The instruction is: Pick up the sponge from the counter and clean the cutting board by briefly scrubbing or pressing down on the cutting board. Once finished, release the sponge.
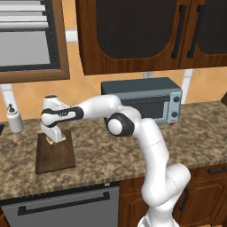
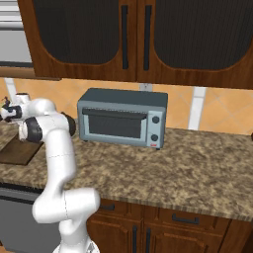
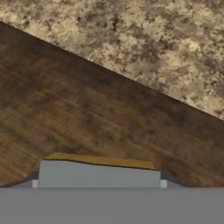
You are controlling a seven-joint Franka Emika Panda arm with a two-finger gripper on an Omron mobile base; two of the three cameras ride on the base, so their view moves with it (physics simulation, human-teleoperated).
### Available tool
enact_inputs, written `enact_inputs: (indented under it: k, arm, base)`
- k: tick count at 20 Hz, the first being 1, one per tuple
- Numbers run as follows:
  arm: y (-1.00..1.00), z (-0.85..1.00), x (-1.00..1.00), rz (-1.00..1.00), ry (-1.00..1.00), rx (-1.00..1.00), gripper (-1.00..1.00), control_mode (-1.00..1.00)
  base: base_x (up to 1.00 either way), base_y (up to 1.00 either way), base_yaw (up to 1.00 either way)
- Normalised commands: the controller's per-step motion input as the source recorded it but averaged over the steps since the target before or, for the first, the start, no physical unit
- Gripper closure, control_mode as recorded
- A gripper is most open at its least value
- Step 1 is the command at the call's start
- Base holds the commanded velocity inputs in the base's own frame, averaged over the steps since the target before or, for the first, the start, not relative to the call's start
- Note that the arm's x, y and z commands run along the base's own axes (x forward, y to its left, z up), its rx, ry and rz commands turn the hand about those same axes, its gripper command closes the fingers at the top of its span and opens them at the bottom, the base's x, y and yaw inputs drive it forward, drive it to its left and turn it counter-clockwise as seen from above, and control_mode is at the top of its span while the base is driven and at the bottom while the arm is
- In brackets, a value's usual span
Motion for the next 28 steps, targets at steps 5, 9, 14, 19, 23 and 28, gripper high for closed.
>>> enact_inputs:
  k: [5,9,14,19,23,28]
  arm:
    - [-0.19,-0.20,-1.00,0.00,0.00,0.08,1.00,-1.00]
    - [-0.40,-0.30,-0.99,0.00,0.00,0.00,1.00,-1.00]
    - [-0.67,-0.11,-0.55,-0.01,0.00,0.00,1.00,-1.00]
    - [-0.68,0.10,0.00,-0.01,0.02,0.00,1.00,-1.00]
    - [-0.50,0.24,0.01,0.00,0.02,-0.04,1.00,-1.00]
    - [-0.41,0.28,-0.28,0.00,0.00,-0.17,1.00,-1.00]
  base:
    - [0.00,0.00,0.00]
    - [0.00,0.00,0.00]
    - [0.00,0.00,0.00]
    - [0.00,0.00,0.00]
    - [0.00,0.00,0.00]
    - [0.00,0.00,0.00]
